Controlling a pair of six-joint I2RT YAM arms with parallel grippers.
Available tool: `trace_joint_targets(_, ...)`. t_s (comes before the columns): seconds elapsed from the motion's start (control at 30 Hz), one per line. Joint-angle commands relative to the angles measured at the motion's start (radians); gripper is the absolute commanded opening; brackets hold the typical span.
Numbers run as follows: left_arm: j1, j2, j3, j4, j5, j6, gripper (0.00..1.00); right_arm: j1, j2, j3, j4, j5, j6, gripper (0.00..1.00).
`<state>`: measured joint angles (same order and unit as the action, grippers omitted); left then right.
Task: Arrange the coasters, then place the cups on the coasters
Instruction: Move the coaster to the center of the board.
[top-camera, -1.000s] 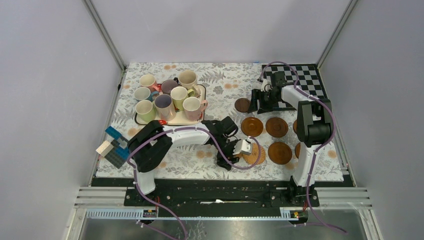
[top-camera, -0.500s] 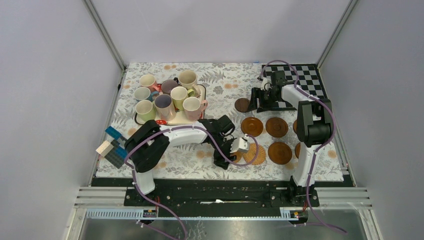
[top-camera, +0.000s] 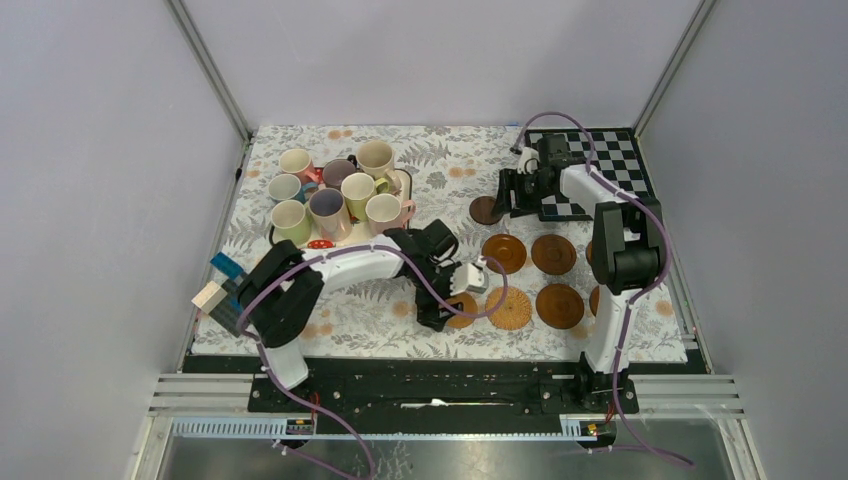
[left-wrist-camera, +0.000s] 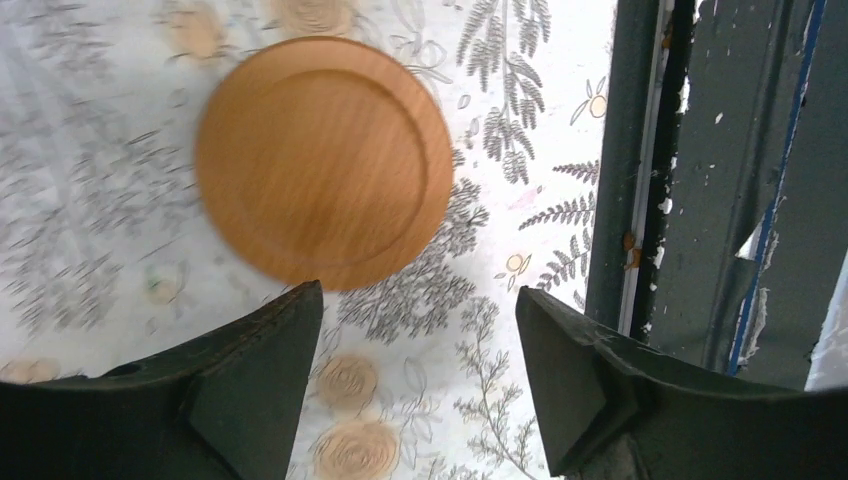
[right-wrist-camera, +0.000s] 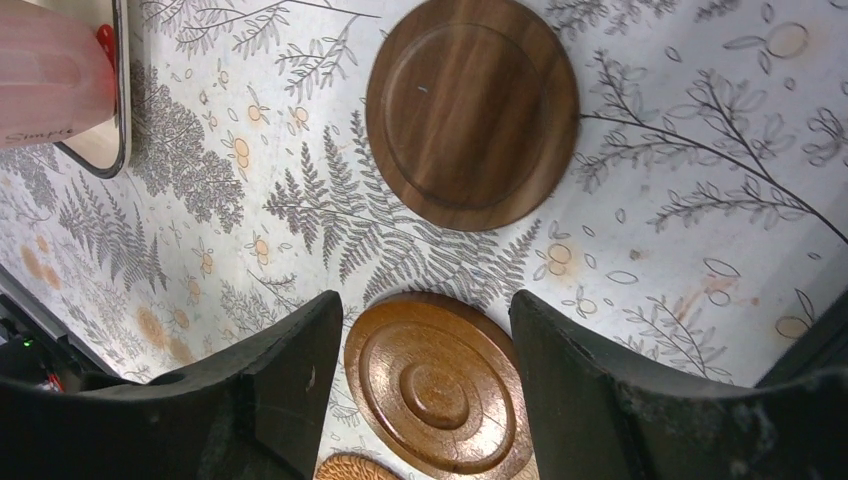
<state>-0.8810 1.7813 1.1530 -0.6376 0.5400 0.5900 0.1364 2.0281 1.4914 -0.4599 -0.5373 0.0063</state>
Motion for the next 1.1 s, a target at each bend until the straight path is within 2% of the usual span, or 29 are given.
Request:
trace_joint_targets(0.0,0.063,-0.115,0.091,-0.016,0.032,-0.033,0.79,0.047,0.003,0.066,-0.019,0.032,-0.042,0.69)
trace_joint_targets(0.33,0.214,-0.319,0.151,0.051,0.074,-0.149,0.92,0.081,0.09,0.179,-0.062,0.204,-0.048,0.66)
trace_joint_targets(0.47,0.279,-0.398,0.128,0.125,0.034,-0.199,0.98,0.081,0.127,0.217,-0.076,0.261,-0.043,0.65)
trace_joint_targets(0.77,0.312,-0.49,0.07,0.261,-0.114,-0.4,0.99,0.083,0.199,0.252,-0.07,0.277,-0.077,0.61)
trace_joint_targets(1.07,0.381,-0.463,0.116,0.279,-0.151,-0.455,0.99,0.098,0.267,0.316,-0.104,0.236,-0.128,0.55)
